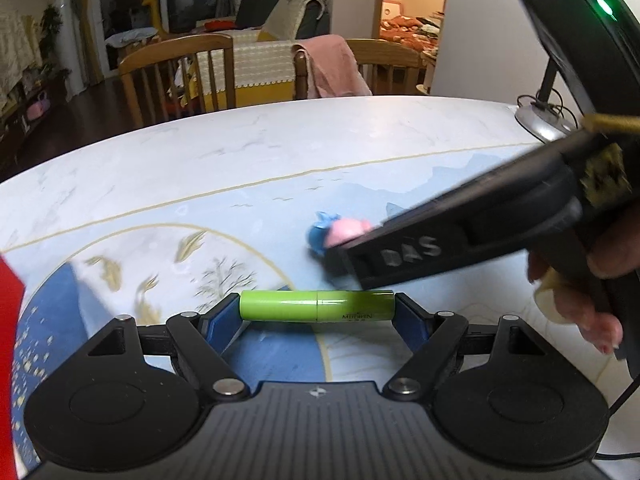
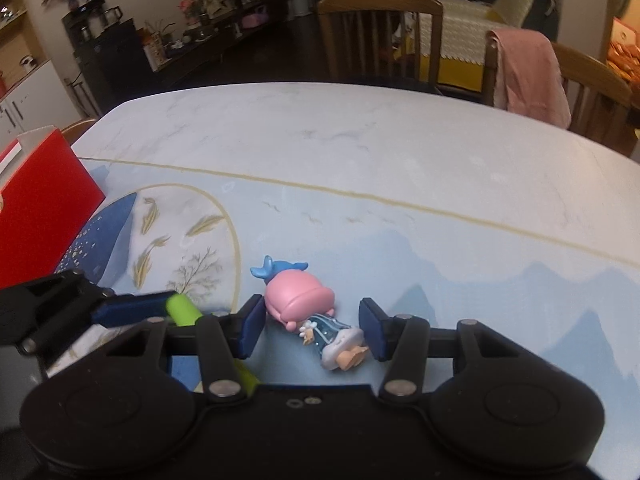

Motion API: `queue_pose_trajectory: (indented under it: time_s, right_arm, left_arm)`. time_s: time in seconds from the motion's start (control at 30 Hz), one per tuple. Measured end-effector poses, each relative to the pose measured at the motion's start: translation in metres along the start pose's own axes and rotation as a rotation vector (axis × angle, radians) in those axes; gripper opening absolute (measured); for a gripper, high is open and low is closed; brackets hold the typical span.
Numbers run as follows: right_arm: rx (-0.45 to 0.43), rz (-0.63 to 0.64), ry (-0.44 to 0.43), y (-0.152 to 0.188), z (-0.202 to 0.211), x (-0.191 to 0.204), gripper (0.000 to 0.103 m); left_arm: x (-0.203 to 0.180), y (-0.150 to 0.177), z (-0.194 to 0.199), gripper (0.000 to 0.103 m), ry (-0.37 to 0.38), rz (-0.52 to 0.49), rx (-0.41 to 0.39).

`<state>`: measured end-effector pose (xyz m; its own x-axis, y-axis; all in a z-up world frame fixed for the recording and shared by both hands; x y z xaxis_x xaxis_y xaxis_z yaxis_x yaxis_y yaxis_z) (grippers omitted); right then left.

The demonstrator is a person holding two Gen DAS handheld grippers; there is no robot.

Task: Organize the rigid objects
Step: 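Grasp the green battery with the left tool while the right tool grasps the pink figurine, then carry the green battery and pink figurine into the red box and open both tools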

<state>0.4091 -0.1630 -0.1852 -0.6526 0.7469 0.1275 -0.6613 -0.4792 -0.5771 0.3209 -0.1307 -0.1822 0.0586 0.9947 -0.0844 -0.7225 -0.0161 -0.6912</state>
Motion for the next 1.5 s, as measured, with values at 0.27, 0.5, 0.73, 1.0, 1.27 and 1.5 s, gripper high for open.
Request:
queue_pose_trajectory:
  time_s: [0.27,0.5,0.73,1.0,1.27,1.5]
  right_arm:
    - [0.026,-0.041,0.011,0.024,0.025,0.011,0.050]
    - [0.013,-0.089,0.021,0.035,0.058,0.025,0.050]
    - [-0.021,-0.094,0.029,0.040,0.098,0.054,0.050]
    - [-0.063,-0.094,0.036,0.036,0.134,0.096,0.050]
    - [-0.105,-0.073,0.014,0.020,0.151,0.159,0.050]
    - [-0.139,-0.039,-0.008,0.001,0.155,0.218,0.050]
  left_arm:
    - [0.010,0.014,0.033,0.081,0.000,0.023,0.000]
    - [0.019,0.017,0.068,0.081,0.018,0.051,-0.016]
    - [0.030,0.023,0.104,0.081,0.052,0.069,-0.005]
    - [0.063,0.030,0.156,0.081,0.052,0.072,-0.026]
    - [0.119,0.032,0.212,0.081,0.034,0.080,-0.064]
    - [0.181,0.034,0.249,0.081,-0.006,0.086,-0.097]
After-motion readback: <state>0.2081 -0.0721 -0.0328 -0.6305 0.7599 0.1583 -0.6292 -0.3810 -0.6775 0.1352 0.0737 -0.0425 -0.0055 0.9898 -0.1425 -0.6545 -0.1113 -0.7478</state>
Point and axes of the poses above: each gripper's, at about its wrist camera, not at the fingertips, and z roughly against the way its jaws point, x to its left, y to its underside, the point moved 5 cm from there along -z, roughly the way its jaws point, and after that the axes turned 3 degrees about y, right-handed, at the moved point
